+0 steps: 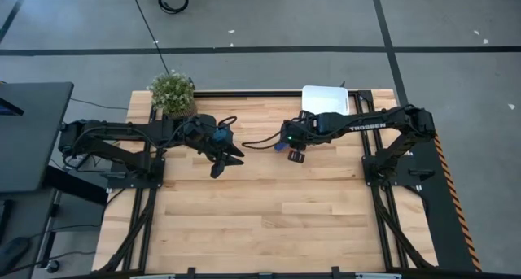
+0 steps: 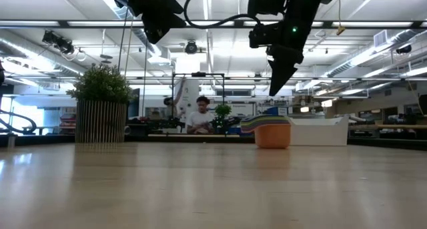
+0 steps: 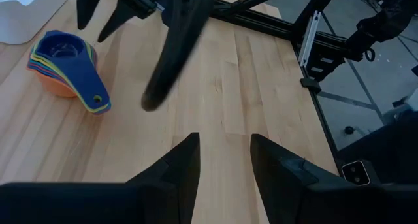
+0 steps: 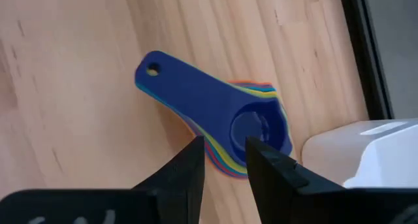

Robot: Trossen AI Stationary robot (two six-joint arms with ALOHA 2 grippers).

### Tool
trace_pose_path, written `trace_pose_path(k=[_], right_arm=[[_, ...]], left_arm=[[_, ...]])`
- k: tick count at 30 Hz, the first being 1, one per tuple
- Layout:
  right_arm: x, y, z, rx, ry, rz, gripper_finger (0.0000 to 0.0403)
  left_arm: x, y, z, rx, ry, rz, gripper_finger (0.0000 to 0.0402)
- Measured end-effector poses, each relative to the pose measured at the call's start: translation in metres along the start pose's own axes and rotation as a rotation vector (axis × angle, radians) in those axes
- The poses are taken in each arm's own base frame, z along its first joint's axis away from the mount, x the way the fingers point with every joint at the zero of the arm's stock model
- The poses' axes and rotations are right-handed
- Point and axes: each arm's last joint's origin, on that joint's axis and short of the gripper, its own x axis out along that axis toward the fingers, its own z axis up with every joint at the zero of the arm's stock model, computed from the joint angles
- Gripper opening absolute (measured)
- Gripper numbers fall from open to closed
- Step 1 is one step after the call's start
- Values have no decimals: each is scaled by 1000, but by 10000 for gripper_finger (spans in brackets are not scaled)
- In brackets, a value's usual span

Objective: Nest measuring cups in basket
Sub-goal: Put the nested measuring cups into the white bin

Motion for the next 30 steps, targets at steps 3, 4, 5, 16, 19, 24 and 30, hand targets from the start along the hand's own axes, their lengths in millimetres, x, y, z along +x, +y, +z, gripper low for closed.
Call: trace_pose_path(k=[3, 4, 5, 16, 19, 24, 30], right_arm=[[0, 0, -1, 1, 7, -32, 117], [0, 0, -1, 0, 8, -36, 117], [0, 0, -1, -4, 8, -35, 117], [0, 3, 0, 10, 2, 51, 137], [0, 3, 1, 12, -10, 54, 160], [0, 3, 1, 10, -9, 52, 213], [0, 4, 4, 44, -35, 84, 276]], left_arm=[[0, 0, 0, 0, 0, 0, 142], [0, 0, 0, 0, 0, 0, 142], [0, 0, 0, 0, 0, 0, 142], [0, 0, 0, 0, 0, 0, 142], [0, 0, 0, 0, 0, 0, 142], [0, 0, 0, 0, 0, 0, 142], [0, 0, 0, 0, 0, 0, 142]])
